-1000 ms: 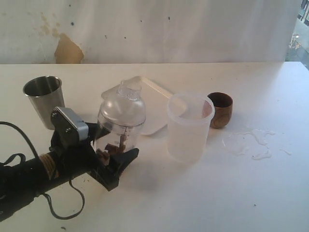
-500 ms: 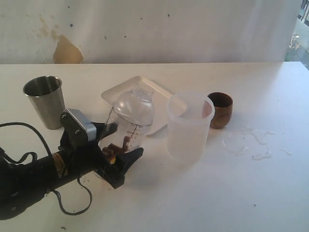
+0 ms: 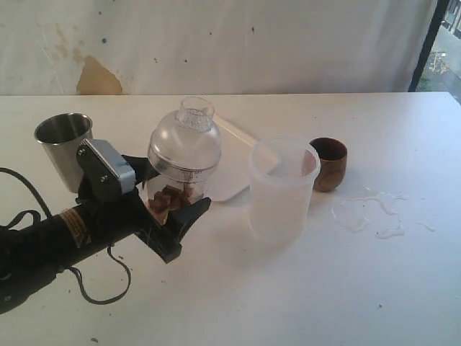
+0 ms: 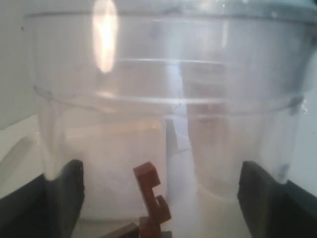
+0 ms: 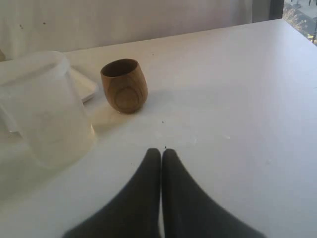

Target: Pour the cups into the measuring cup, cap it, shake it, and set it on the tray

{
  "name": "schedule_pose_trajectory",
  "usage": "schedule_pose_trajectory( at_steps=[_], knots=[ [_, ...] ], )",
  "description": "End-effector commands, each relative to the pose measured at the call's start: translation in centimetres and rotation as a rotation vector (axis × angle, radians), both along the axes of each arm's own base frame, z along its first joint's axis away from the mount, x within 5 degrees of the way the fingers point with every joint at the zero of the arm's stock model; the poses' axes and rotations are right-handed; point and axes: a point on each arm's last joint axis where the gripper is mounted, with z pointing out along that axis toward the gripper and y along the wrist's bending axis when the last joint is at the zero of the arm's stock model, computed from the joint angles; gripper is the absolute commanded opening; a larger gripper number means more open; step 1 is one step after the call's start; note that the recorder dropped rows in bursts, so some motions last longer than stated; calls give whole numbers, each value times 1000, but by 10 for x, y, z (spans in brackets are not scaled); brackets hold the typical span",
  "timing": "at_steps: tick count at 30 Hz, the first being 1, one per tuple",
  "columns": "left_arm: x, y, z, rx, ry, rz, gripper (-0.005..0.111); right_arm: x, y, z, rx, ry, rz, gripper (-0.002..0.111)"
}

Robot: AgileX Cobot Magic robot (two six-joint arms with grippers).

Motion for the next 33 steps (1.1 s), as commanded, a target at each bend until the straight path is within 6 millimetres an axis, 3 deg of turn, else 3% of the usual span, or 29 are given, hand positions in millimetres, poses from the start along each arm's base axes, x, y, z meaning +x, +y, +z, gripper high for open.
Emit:
schedule_pose_trajectory(
  at_steps=[1,13,21,24,26,31,33],
  knots=[
    [3,8,0,-27,-4,-6,0,0,0,-1,5,-9,2,0],
    [15,15,-20,-11,55,-19,0,0,0,-1,5,-9,2,0],
    [20,16,-19,-73,106,28,1,0,0,-1,5,-9,2,0],
    [21,16,-18,-77,108,34,17,0,0,-1,5,-9,2,0],
    [21,16,-18,-77,108,34,35,0,0,-1,5,-9,2,0],
    [19,15,-19,-72,107,14,96,0,0,-1,5,-9,2,0],
    [18,16,-16,-79,110,22,105,0,0,-1,5,-9,2,0]
  ],
)
